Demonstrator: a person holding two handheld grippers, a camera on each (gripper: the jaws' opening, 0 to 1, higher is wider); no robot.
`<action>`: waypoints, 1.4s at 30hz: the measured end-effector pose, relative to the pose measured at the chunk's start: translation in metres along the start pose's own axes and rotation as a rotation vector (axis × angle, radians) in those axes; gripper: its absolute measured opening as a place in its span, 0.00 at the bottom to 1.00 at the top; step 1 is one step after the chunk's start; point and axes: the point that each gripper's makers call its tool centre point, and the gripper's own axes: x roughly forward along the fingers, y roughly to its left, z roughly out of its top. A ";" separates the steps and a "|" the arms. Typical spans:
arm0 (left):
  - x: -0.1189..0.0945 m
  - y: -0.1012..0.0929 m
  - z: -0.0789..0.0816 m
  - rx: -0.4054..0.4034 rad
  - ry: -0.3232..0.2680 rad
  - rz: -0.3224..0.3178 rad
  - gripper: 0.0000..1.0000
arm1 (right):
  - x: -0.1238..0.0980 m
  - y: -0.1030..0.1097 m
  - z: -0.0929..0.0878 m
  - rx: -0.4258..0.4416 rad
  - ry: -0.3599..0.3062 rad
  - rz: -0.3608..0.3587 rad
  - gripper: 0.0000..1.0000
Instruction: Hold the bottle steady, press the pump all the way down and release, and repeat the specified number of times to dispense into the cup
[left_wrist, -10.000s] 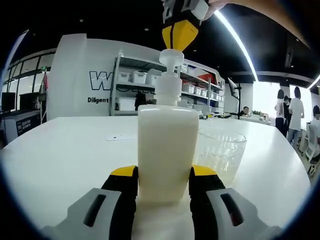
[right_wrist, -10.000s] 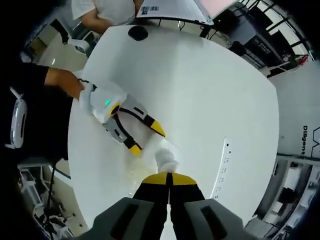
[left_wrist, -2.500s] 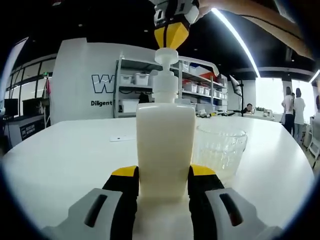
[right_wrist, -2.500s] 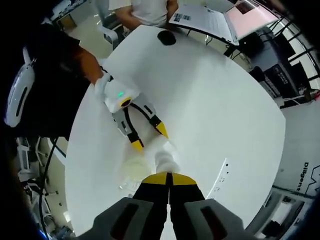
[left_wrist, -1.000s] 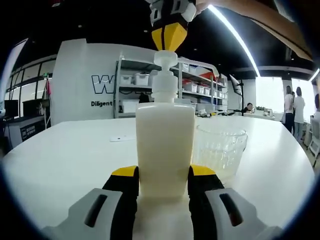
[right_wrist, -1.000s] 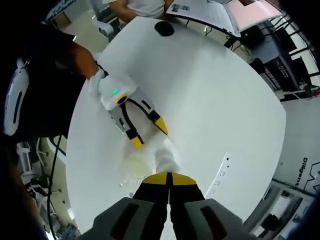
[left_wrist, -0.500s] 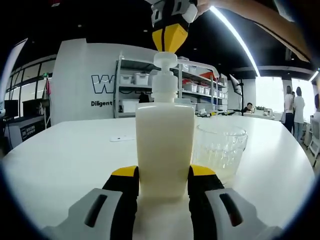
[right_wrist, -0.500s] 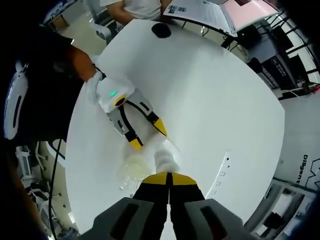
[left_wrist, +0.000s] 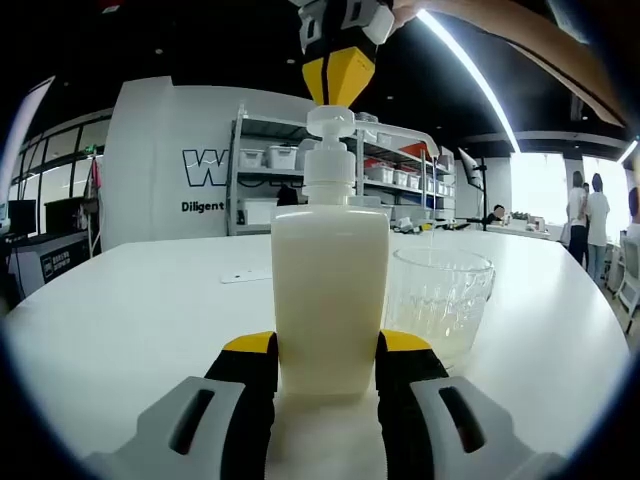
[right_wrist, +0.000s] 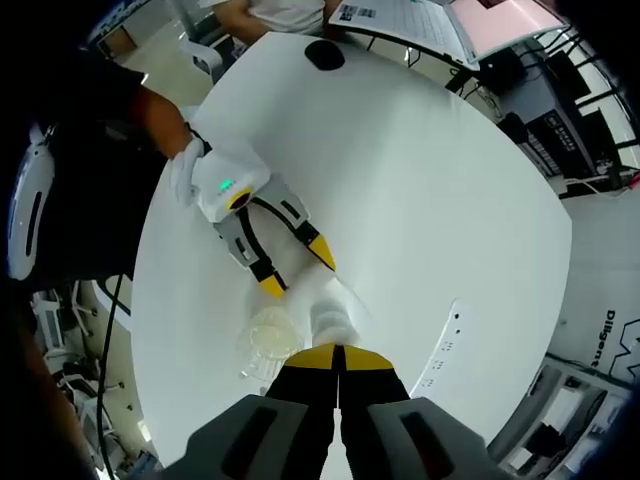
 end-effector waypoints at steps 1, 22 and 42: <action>0.000 0.000 0.000 0.000 0.000 0.000 0.37 | 0.000 -0.001 0.000 0.000 0.001 0.001 0.00; 0.001 0.001 -0.001 -0.003 0.003 -0.003 0.37 | 0.000 -0.011 -0.004 -0.003 -0.004 0.003 0.00; 0.001 0.002 -0.001 -0.006 -0.002 -0.001 0.37 | 0.000 -0.008 -0.002 0.007 -0.003 0.010 0.00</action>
